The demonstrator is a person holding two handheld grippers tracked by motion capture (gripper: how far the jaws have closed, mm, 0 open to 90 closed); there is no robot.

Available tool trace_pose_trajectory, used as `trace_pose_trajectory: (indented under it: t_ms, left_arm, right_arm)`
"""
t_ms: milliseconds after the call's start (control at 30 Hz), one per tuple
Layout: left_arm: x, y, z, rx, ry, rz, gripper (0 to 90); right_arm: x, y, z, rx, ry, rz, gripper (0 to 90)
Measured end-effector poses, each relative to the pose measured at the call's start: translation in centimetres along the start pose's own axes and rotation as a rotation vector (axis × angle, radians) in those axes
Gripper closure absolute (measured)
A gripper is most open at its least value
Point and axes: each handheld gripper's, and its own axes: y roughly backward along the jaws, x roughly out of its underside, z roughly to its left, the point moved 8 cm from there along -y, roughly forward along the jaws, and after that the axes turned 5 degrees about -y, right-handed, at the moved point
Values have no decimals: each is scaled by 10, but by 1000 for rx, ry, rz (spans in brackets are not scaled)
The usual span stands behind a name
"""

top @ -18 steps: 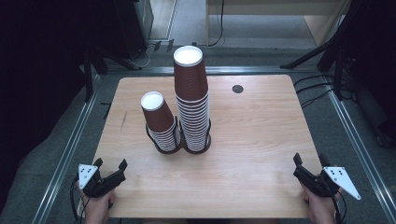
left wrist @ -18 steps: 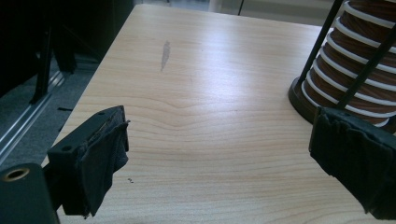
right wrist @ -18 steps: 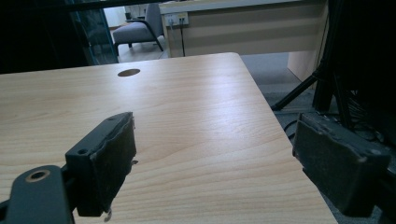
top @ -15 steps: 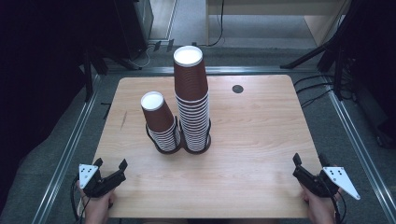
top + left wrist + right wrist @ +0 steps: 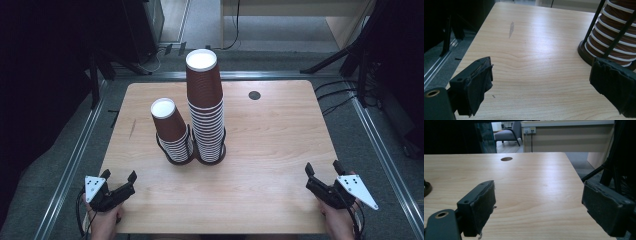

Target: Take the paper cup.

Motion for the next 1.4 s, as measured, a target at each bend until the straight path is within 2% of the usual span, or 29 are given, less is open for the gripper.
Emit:
trace_pose_trajectory:
  t_ms: [67,133,333,400,433,567,733,900,1000,1067,1167,1267,1300,1333,1400]
  left_arm:
    - [0,0,0,0,0,0,52]
    - [0,0,0,-5,1,2,52]
    - [1,-2,-1,-14,-10,17,51]
    - [2,-3,-2,-2,-27,31,27]
    - [2,-3,-2,-2,-27,31,21]
    - [2,-4,-3,14,-20,39,12]
    - [2,-6,-3,24,-13,44,5]
    - [3,-8,-4,25,-24,58,0]
    - [3,-8,-4,21,-29,57,0]
    - [3,-7,-3,27,-20,54,0]
    - [3,-7,-3,35,-12,53,0]
    - [3,-6,-4,36,-25,51,0]
    - [3,-6,-5,36,-34,50,0]
    - [4,-6,-6,41,-43,51,0]
    - [4,-6,-7,44,-44,51,0]
  right_arm:
    - [-2,0,4,-11,2,0,112]
    - [-9,-2,13,-28,17,0,105]
    - [-21,-5,28,-57,15,1,101]
    - [-28,-7,39,-79,19,-3,97]
    - [-28,-7,39,-79,19,-3,97]
    - [-41,-9,57,-110,10,-14,96]
    - [-48,-14,75,-146,25,-5,83]
    - [-57,-18,91,-177,22,-6,83]
    - [-64,-20,99,-184,15,-5,83]
    - [-67,-21,102,-185,12,-7,83]
    - [-78,-25,114,-188,5,-8,84]
    - [-82,-28,119,-184,5,-1,84]
    - [-86,-30,125,-197,7,-4,84]
    - [-86,-30,125,-197,7,-4,84]
    - [-92,-32,134,-209,8,-6,84]
